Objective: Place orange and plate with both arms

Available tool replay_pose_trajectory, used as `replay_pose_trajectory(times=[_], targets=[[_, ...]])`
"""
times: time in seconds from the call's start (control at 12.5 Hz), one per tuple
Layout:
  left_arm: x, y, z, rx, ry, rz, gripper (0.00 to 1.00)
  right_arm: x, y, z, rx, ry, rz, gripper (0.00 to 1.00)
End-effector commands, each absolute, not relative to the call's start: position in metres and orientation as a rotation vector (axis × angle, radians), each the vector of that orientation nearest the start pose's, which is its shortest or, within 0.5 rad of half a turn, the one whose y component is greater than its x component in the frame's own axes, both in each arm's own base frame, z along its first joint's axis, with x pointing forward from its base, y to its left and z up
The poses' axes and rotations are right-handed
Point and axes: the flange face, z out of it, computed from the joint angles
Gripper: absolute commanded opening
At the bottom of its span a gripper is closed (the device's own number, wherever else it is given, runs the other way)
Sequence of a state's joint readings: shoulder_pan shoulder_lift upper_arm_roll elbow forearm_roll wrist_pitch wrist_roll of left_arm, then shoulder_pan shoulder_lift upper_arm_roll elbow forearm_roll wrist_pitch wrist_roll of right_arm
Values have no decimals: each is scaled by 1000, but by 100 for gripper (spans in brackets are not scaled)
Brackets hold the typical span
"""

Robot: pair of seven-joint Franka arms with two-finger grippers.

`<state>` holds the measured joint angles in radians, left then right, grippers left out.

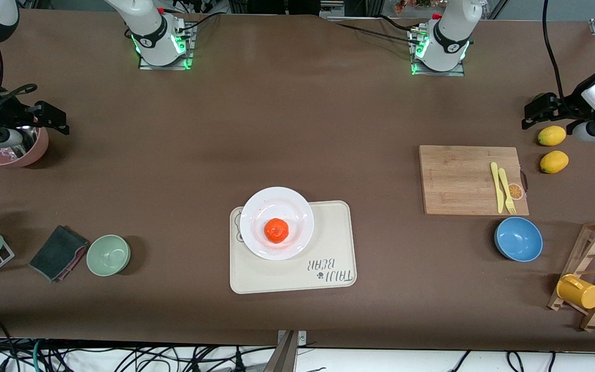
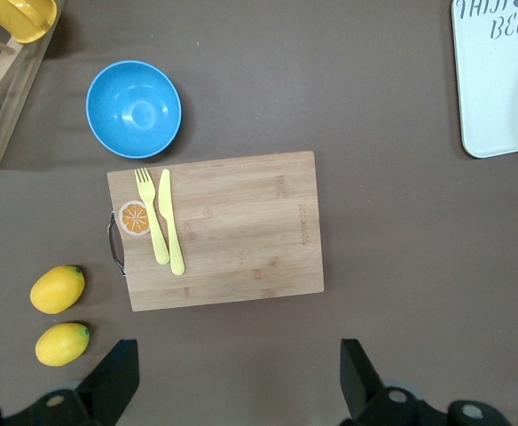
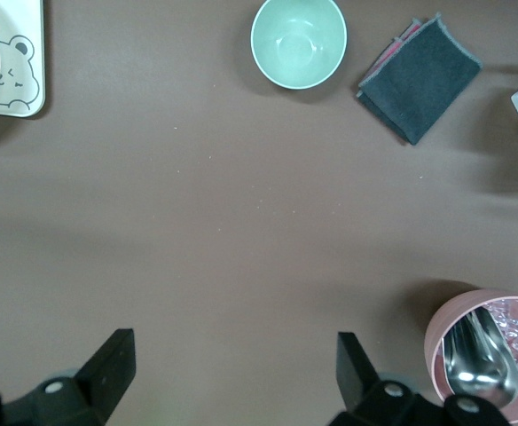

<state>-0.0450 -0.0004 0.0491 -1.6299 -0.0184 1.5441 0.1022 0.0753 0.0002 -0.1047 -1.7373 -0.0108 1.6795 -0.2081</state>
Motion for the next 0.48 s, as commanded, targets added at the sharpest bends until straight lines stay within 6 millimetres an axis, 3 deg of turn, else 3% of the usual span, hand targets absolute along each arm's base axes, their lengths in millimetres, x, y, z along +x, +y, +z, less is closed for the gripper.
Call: replay_pose_trajectory(times=[0.0,0.4], targets=[[551,2,598,-3165,185,145,100,553,-16,563,-3143,-280,93,100],[553,2,595,-3164,185,153,100,553,-16,563,-3142,-277,95,100]])
